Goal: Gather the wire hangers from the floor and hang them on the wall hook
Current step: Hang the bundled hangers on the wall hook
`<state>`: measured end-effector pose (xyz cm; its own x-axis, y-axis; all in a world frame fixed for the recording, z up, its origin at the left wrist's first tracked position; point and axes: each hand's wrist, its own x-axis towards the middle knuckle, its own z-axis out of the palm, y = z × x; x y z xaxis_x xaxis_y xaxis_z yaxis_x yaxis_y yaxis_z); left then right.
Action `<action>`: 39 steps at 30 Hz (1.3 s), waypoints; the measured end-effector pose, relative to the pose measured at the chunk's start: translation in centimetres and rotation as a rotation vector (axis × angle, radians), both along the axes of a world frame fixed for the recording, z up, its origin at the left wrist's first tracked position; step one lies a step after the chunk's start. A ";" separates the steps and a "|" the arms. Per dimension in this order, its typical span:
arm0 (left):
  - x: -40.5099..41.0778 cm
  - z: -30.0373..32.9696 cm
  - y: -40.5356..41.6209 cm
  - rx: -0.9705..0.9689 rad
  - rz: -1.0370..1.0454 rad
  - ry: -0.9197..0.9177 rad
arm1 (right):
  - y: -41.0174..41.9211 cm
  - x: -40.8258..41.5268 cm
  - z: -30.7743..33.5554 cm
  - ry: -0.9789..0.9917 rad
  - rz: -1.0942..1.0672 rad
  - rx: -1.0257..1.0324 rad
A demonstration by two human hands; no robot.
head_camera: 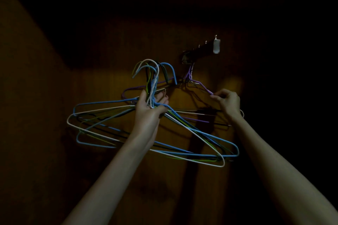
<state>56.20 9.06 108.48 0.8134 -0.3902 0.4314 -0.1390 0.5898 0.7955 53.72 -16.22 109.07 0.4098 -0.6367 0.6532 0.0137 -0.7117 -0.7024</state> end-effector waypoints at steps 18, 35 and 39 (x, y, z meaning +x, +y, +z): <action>-1.2 -0.9 1.0 -0.003 -0.004 0.033 | 8.2 -6.7 -1.1 0.102 0.162 -0.215; -6.5 -2.3 4.6 -0.041 -0.089 0.048 | 18.1 -10.1 -3.7 0.186 0.514 0.009; -7.2 -2.6 5.5 0.012 -0.077 0.018 | 19.2 -11.2 -3.8 0.104 0.551 0.134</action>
<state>49.05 14.52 105.92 0.7886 -0.4571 0.4114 -0.0788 0.5883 0.8048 42.54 2.97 105.31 0.7621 -0.3858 0.5200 0.2833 -0.5234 -0.8036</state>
